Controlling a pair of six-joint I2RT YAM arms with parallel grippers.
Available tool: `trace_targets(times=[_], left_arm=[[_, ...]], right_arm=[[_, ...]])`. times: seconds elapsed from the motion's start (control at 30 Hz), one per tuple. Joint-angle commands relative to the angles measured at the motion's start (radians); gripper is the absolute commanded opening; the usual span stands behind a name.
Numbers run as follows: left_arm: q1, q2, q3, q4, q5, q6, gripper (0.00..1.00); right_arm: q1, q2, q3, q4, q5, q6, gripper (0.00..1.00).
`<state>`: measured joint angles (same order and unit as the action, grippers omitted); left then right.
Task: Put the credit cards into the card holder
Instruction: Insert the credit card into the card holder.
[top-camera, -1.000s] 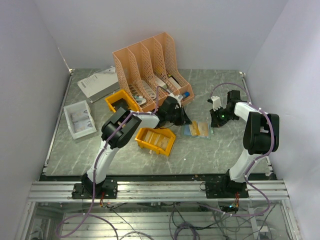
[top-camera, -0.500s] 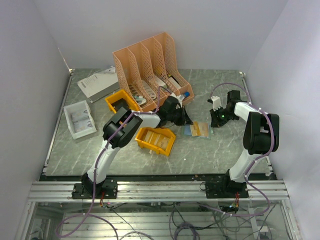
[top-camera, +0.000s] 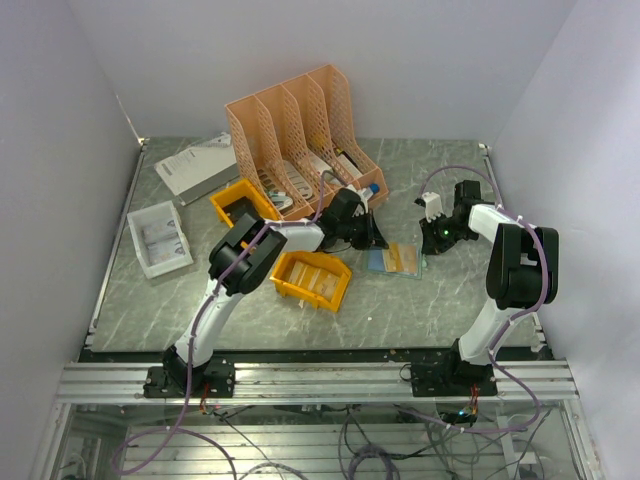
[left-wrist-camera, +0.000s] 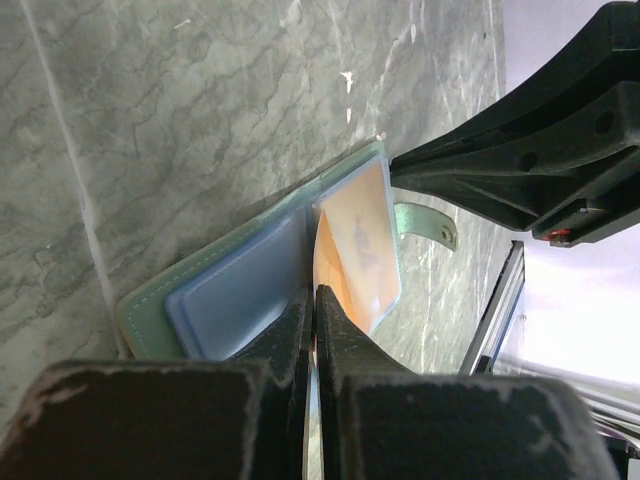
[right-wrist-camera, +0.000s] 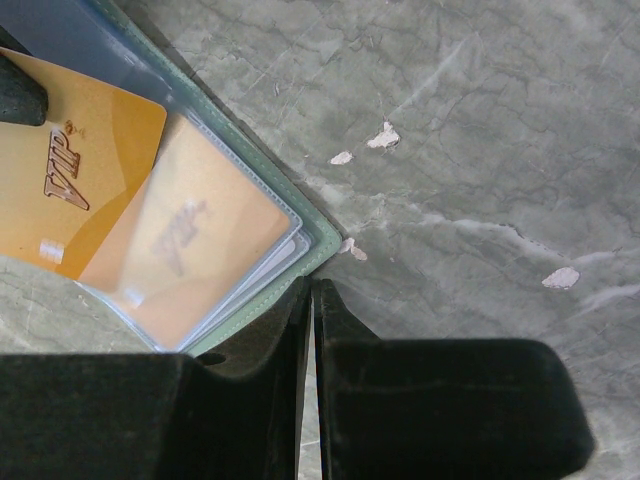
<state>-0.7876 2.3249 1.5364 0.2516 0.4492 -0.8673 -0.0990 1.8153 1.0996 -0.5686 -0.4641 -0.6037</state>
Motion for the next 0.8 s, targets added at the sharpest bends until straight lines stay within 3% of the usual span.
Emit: trace_targets(times=[0.0,0.77], left_arm=[[-0.008,0.035,0.011,-0.067,0.023,0.025,0.07],[-0.001,0.075,0.101,-0.204,0.092,0.051,0.07]], right_arm=[[-0.001,0.021,0.019,-0.019,-0.011,-0.010,0.07],[0.013,0.025,0.017,-0.013,-0.011,-0.005,0.07]])
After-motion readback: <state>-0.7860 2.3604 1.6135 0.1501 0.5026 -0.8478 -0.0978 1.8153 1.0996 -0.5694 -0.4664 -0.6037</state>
